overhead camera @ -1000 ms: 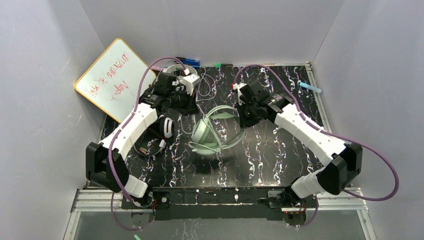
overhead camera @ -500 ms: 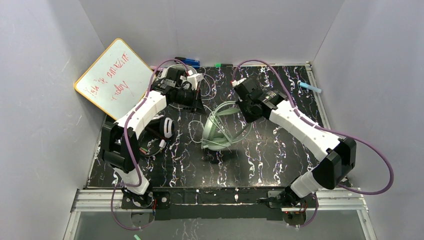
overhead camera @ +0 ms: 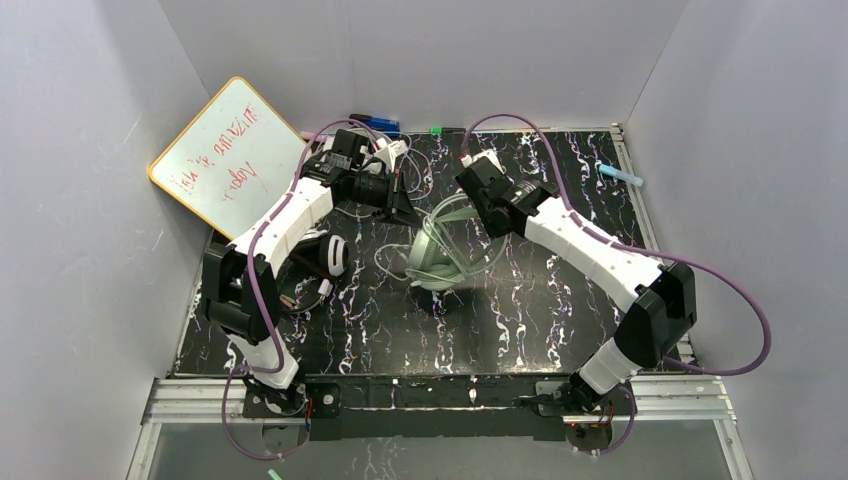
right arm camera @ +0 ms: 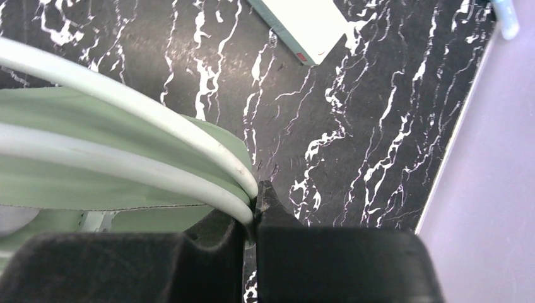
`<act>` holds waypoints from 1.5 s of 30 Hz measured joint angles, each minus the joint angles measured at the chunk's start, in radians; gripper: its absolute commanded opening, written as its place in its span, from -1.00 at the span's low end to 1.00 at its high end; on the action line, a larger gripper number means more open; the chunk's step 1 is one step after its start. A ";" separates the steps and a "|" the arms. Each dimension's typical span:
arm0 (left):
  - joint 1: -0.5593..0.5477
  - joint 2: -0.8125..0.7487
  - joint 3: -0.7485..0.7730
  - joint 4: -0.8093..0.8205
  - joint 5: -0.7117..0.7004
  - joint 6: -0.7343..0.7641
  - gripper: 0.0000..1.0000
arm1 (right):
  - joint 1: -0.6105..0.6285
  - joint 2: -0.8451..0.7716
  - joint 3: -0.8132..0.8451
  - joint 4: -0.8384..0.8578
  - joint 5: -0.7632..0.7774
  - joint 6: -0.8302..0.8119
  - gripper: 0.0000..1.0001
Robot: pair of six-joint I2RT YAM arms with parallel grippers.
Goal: Wrap the headphones
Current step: Wrap the headphones cable around the headphones.
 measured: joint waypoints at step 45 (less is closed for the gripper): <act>-0.241 -0.239 -0.425 0.576 -0.109 -0.281 0.19 | -0.141 -0.033 0.090 0.094 -0.128 0.217 -0.97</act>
